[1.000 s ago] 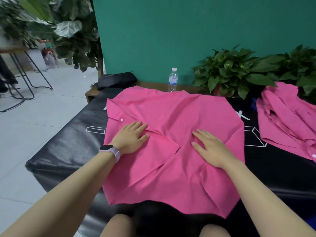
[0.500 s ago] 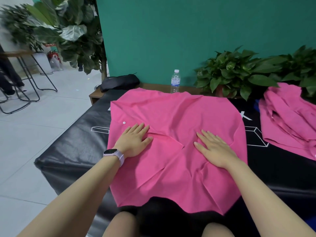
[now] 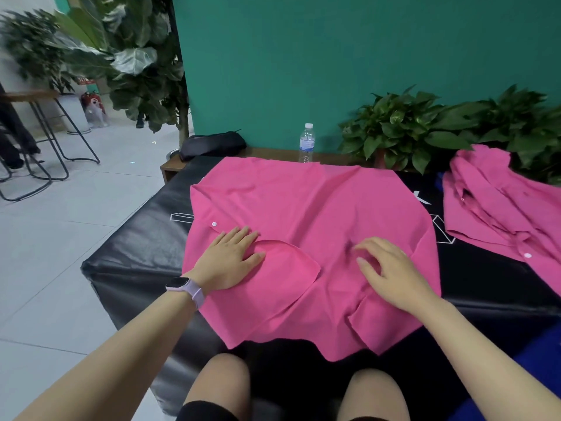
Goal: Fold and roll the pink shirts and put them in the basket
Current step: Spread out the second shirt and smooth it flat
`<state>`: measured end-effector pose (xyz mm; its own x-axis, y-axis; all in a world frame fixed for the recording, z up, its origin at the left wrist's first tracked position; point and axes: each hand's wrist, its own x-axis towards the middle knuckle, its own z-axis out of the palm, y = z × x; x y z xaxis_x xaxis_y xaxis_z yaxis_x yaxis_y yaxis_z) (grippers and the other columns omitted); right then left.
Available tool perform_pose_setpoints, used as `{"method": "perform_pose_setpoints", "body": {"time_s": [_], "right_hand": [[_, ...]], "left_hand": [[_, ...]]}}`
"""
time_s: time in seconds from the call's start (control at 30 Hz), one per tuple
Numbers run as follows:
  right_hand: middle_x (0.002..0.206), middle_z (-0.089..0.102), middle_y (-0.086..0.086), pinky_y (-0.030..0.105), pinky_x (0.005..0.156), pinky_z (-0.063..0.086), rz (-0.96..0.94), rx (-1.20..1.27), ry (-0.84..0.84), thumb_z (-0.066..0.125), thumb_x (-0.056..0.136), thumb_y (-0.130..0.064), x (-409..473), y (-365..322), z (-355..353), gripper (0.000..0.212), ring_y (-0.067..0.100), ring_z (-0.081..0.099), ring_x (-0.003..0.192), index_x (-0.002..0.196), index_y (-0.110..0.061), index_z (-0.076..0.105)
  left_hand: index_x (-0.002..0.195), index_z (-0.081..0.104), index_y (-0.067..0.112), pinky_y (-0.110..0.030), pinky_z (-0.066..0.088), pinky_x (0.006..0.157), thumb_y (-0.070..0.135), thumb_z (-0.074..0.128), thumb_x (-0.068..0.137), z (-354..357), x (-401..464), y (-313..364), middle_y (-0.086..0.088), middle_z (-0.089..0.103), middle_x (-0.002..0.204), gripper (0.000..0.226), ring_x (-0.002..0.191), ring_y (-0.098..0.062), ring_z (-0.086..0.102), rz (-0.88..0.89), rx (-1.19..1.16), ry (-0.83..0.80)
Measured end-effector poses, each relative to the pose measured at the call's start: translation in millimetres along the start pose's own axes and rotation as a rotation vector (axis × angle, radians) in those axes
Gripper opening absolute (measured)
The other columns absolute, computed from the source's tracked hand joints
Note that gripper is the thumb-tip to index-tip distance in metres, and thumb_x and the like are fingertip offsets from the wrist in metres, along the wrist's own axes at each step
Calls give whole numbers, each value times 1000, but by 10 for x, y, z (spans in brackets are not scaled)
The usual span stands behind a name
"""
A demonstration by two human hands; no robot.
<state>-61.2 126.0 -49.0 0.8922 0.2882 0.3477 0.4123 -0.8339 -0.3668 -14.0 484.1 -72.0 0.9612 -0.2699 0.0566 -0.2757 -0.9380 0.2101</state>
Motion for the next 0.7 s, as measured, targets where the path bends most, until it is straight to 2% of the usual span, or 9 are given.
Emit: {"method": "perform_pose_setpoints", "body": {"time_s": [0.1, 0.2, 0.27, 0.33, 0.43, 0.5, 0.57, 0.63, 0.7], "right_hand": [[99, 49, -15, 36, 85, 46, -187, -100, -96, 54, 72, -23, -245, -111, -74, 23, 9, 48, 92, 95, -25, 57], [104, 43, -9, 31, 84, 42, -343, -356, -226, 52, 60, -28, -398, -88, -83, 39, 15, 45, 91, 98, -24, 53], [104, 44, -4, 32, 80, 41, -395, -471, -243, 53, 63, -27, -404, -52, -104, 34, 19, 45, 89, 96, -22, 53], [101, 47, 0, 34, 76, 44, -442, -525, -223, 59, 75, -26, -396, -30, -112, 18, 21, 47, 87, 92, -21, 54], [94, 48, -2, 35, 72, 45, -538, -555, -155, 61, 91, -29, -396, -17, -142, 13, 20, 49, 81, 84, -21, 54], [88, 48, -5, 35, 73, 44, -495, -455, -47, 52, 99, -32, -353, -40, -241, 19, 18, 49, 77, 84, -21, 53], [81, 49, -8, 36, 73, 43, -308, -216, 111, 46, 101, -34, -222, -55, -402, 24, 18, 49, 74, 83, -19, 52], [77, 51, -8, 30, 69, 41, -131, 20, 292, 45, 102, -35, 26, -47, -569, 23, 13, 49, 71, 84, -21, 49], [77, 50, -7, 22, 61, 37, -60, 138, 430, 46, 105, -31, 388, -11, -667, 21, 10, 49, 67, 86, -22, 45]], "left_hand": [[157, 27, 30, -39, 6, 125, 60, 35, 101, -7, 32, 11, 1, 19, 166, 65, 154, -19, 11, 0, -32, 18], [147, 45, 25, -42, 21, 120, 48, 48, 100, -34, 83, 109, -2, 43, 153, 52, 144, -24, 33, 87, -12, 162], [137, 56, 25, -37, 27, 113, 37, 55, 98, -56, 129, 231, 1, 56, 138, 41, 132, -21, 45, 229, -12, 257], [124, 64, 24, -34, 33, 106, 29, 58, 97, -85, 158, 363, 4, 65, 118, 27, 115, -18, 55, 330, -73, 297], [103, 67, 18, -41, 45, 92, 20, 58, 98, -114, 157, 429, 2, 65, 97, 10, 92, -19, 58, 397, -208, 294], [101, 62, 17, -40, 47, 86, 16, 53, 101, -151, 165, 371, 2, 63, 96, 9, 90, -18, 57, 400, -340, 340], [103, 56, 17, -38, 46, 82, 17, 47, 103, -257, 231, 283, 4, 60, 95, 9, 87, -18, 56, 357, -447, 497], [102, 52, 18, -34, 43, 78, 20, 43, 105, -442, 388, 204, 7, 56, 91, 9, 82, -14, 53, 277, -525, 674], [98, 49, 18, -30, 40, 73, 24, 41, 105, -677, 644, 149, 4, 54, 86, 11, 77, -15, 51, 199, -591, 788]]}}
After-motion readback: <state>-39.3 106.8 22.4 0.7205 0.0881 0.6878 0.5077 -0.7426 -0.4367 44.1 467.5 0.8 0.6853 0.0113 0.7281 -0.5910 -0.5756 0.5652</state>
